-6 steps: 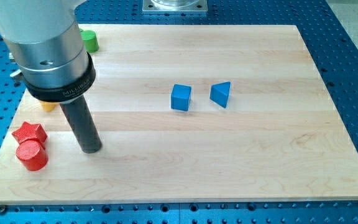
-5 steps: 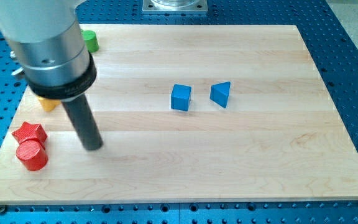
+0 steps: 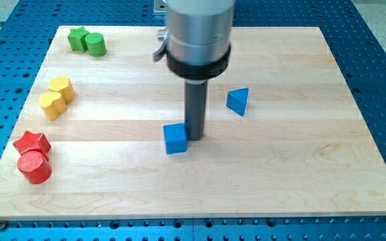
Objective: Move the blue cube downwards
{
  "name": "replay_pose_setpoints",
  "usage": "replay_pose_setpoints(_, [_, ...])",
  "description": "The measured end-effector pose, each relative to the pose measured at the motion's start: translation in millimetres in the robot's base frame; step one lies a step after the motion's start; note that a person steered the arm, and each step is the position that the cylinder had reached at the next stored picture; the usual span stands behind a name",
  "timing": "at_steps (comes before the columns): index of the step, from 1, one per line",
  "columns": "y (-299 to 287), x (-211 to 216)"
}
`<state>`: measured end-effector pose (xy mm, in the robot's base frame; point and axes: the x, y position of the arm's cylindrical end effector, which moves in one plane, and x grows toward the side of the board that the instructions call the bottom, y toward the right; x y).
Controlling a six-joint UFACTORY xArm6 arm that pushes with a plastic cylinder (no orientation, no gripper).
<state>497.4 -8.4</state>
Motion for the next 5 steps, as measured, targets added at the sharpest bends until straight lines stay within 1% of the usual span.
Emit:
replay_pose_setpoints(1, [-9.3, -41.9])
replay_pose_setpoints(2, [-23.6, -8.9])
replay_pose_setpoints(3, [12.9, 13.0])
replay_pose_setpoints(4, [11.1, 11.7])
replay_pose_setpoints(5, [-24.3, 7.3])
